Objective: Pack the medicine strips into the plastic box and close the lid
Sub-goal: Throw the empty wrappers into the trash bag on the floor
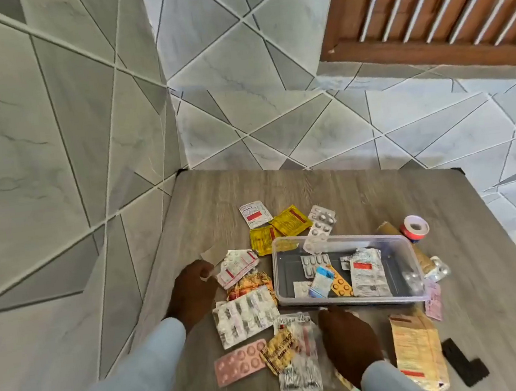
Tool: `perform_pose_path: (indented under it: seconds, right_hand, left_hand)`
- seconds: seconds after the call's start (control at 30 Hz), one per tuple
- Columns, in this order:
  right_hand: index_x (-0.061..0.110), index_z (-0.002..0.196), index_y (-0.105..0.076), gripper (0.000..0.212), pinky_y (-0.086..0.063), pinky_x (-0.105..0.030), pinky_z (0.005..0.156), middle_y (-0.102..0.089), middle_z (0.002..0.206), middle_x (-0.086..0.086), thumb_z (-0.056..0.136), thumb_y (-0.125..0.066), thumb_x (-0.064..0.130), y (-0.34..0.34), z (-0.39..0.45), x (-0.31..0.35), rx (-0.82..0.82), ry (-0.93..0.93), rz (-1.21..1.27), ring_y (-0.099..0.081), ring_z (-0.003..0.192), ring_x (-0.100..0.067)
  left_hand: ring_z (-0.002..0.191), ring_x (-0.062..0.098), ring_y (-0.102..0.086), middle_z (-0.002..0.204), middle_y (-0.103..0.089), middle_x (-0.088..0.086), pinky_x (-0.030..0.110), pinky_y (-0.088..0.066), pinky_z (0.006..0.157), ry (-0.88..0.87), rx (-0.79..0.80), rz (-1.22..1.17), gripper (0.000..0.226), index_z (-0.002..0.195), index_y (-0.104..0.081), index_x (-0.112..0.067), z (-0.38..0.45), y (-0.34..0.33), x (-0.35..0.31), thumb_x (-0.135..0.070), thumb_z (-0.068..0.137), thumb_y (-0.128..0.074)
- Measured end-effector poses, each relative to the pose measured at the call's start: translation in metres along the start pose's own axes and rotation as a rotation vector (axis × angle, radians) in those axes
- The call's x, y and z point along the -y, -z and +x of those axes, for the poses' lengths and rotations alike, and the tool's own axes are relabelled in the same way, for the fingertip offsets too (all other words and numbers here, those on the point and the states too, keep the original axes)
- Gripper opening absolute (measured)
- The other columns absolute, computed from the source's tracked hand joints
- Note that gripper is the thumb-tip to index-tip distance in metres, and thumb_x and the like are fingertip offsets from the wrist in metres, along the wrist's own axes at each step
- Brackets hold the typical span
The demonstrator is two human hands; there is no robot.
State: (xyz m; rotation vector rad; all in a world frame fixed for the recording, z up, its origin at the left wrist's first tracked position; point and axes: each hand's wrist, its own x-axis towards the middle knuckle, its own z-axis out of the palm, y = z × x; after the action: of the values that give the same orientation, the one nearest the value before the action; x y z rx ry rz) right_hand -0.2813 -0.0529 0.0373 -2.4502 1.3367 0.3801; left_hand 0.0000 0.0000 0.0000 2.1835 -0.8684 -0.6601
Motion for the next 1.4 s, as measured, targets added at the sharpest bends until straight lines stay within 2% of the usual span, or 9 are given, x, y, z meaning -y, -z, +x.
perform_pose_path:
  seconds: [0.1,0.23,0.33,0.53,0.9,1.07,1.17,1.3,1.4]
  right_hand:
    - [0.028,0.128,-0.049,0.033,-0.048,-0.032,0.094,-0.051,0.135,0.003,0.094,-0.049,0.032,0.004,0.007,-0.003,0.014,0.008,0.046,-0.053,0.119,-0.019]
    - [0.03,0.138,-0.036,0.065,-0.046,-0.036,0.097,-0.042,0.143,0.002,0.083,-0.063,0.051,0.0,0.009,-0.002,0.092,0.01,0.022,-0.046,0.127,-0.022]
    - [0.029,0.142,-0.031,0.072,-0.045,-0.038,0.099,-0.039,0.145,-0.001,0.082,-0.067,0.045,-0.013,0.008,-0.003,0.089,-0.002,-0.005,-0.046,0.127,-0.025]
    - [0.025,0.133,-0.043,0.044,-0.046,-0.035,0.093,-0.051,0.132,-0.002,0.09,-0.056,0.026,-0.031,0.008,-0.004,0.058,-0.003,-0.038,-0.052,0.115,-0.023]
    - [0.019,0.125,-0.05,0.033,-0.047,-0.036,0.085,-0.052,0.127,-0.006,0.093,-0.052,0.019,-0.033,0.022,0.005,0.082,-0.017,-0.133,-0.056,0.108,-0.025]
    - [0.019,0.13,-0.047,0.036,-0.047,-0.038,0.09,-0.049,0.134,-0.007,0.094,-0.051,0.019,-0.033,0.026,0.007,0.09,0.011,-0.159,-0.055,0.114,-0.027]
    - [0.022,0.132,-0.046,0.038,-0.048,-0.036,0.091,-0.05,0.135,-0.004,0.094,-0.051,0.022,-0.031,0.028,0.01,0.062,-0.001,-0.1,-0.055,0.115,-0.024]
    - [0.024,0.121,-0.053,0.029,-0.047,-0.032,0.081,-0.058,0.123,0.0,0.093,-0.046,0.025,-0.022,0.026,0.016,-0.035,-0.009,-0.016,-0.059,0.107,-0.021]
    - [0.022,0.115,-0.055,0.025,-0.04,-0.027,0.07,-0.059,0.117,0.0,0.092,-0.049,0.028,-0.013,0.022,0.02,-0.108,0.016,0.033,-0.06,0.1,-0.021]
  left_hand:
    - [0.099,0.022,-0.058,0.113,-0.061,0.006,0.027,-0.045,0.08,-0.002,0.007,0.065,0.026,0.109,-0.062,-0.017,0.018,-0.001,0.003,-0.01,0.085,-0.059]
    - [0.101,0.027,-0.058,0.118,-0.056,0.011,0.034,-0.047,0.087,-0.021,0.025,0.13,0.032,0.114,-0.059,-0.016,0.034,-0.005,0.002,-0.012,0.083,-0.063]
    - [0.108,0.031,-0.055,0.124,-0.053,0.011,0.04,-0.049,0.091,-0.003,-0.004,0.157,0.034,0.116,-0.058,-0.018,0.042,-0.008,0.001,-0.013,0.083,-0.065]
    - [0.11,0.031,-0.053,0.127,-0.05,0.01,0.046,-0.05,0.09,-0.011,-0.014,0.187,0.035,0.119,-0.056,-0.02,0.051,-0.016,0.002,-0.015,0.085,-0.064]
    - [0.114,0.03,-0.052,0.13,-0.051,0.008,0.045,-0.05,0.092,-0.005,-0.054,0.209,0.037,0.12,-0.056,-0.021,0.062,-0.014,0.01,-0.015,0.084,-0.065]
    - [0.132,0.029,-0.04,0.147,-0.041,0.005,0.043,-0.04,0.104,-0.02,0.019,0.372,0.057,0.139,-0.043,-0.023,0.066,-0.016,0.01,-0.025,0.087,-0.065]
    - [0.134,0.027,-0.039,0.147,-0.041,0.004,0.041,-0.038,0.107,-0.086,0.06,0.534,0.05,0.139,-0.043,-0.021,0.071,-0.018,0.014,-0.03,0.092,-0.057]
    - [0.123,0.025,-0.048,0.135,-0.052,0.004,0.036,-0.041,0.1,-0.18,0.067,0.669,0.037,0.129,-0.052,-0.019,0.075,-0.018,0.01,-0.03,0.093,-0.053]
    - [0.121,0.027,-0.046,0.132,-0.051,0.007,0.038,-0.043,0.096,-0.13,0.067,0.595,0.041,0.128,-0.05,-0.02,0.072,-0.017,0.007,-0.031,0.089,-0.059]
